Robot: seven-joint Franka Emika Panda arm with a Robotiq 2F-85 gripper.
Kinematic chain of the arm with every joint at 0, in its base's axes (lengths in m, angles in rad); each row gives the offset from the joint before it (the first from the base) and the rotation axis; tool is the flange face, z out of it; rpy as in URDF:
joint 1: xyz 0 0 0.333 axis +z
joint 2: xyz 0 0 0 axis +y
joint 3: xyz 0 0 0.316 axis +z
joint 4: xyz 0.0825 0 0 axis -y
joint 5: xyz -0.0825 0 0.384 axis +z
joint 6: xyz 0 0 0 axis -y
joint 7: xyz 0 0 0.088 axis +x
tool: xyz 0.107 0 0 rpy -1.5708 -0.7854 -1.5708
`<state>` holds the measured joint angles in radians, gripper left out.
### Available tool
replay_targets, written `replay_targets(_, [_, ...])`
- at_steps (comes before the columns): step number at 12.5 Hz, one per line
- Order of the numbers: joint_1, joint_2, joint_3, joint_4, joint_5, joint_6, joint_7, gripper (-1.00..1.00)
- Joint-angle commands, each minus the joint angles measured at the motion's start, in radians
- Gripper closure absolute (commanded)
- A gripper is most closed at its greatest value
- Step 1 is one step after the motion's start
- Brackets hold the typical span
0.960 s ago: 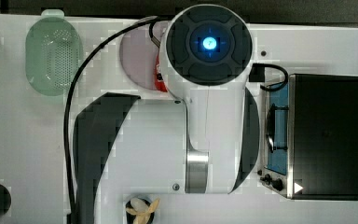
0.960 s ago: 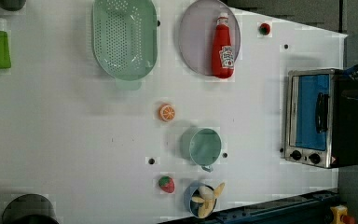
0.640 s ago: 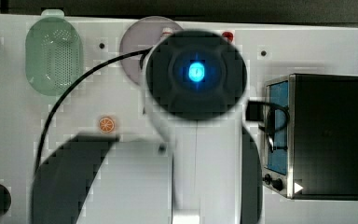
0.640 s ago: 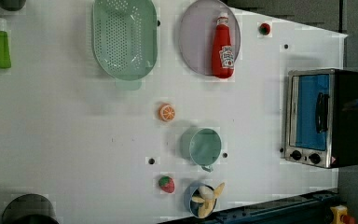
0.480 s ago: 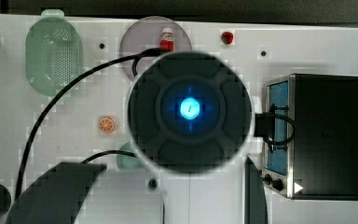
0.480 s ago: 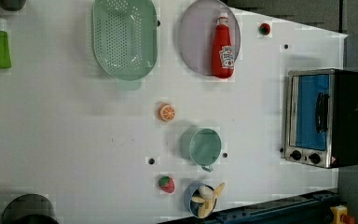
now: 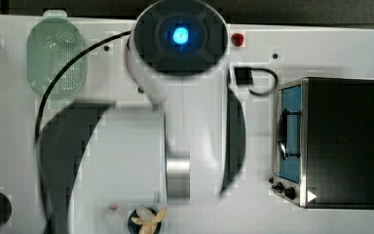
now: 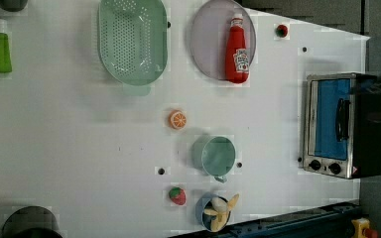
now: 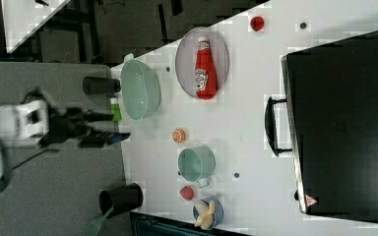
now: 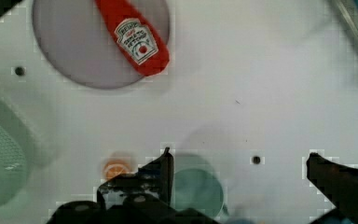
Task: Pick ketchup from plate and place it on table.
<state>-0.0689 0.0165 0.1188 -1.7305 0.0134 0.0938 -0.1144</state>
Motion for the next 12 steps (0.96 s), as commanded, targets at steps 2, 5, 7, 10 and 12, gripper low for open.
replay_targets(2, [0.014,0.182,0.007,-0.028,-0.003,0.104,-0.287,-1.0])
replay_targets(5, [0.026,0.298,0.007,-0.025,-0.012,0.228,-0.353,-1.0])
replay_targets(7, [0.039,0.377,0.007,-0.018,-0.052,0.313,-0.376,-1.0])
replay_targets(10, [0.054,0.485,0.007,-0.009,-0.101,0.489,-0.393,-1.0])
replay_targets(12, [0.062,0.55,0.007,-0.003,-0.134,0.594,-0.456,-1.0])
